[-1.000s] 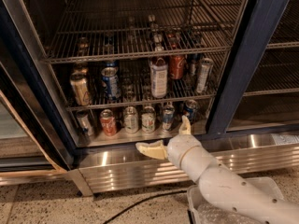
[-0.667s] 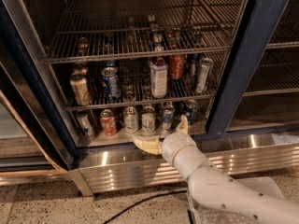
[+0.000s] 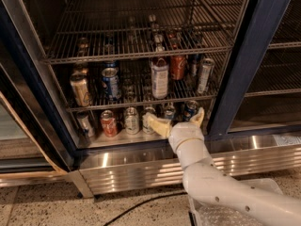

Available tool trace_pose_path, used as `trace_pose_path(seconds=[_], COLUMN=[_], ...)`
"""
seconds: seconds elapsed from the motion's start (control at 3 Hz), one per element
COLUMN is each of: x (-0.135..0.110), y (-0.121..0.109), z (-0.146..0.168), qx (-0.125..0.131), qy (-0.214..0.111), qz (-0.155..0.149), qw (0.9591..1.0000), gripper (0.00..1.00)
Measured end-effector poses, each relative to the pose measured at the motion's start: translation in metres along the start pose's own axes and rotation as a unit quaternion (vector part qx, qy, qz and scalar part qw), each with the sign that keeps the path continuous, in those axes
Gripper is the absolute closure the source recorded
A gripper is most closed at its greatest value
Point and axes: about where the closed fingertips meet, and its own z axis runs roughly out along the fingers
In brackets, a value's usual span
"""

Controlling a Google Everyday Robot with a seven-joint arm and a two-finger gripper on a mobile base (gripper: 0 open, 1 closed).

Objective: Pick redbull can from middle shelf of fridge

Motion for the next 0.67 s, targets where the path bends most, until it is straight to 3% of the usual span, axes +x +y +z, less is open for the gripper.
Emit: trace_pose_path(seconds=[0.33, 0.67], x=[-0.019, -0.028], y=[-0.033, -0.05], z=[0.01, 0.016], qx=[0.059, 0.092], qy=[-0.033, -0.047], qz=[0.01, 0.0], qw=[0.9977, 0.9946], gripper=[0.0, 0.0])
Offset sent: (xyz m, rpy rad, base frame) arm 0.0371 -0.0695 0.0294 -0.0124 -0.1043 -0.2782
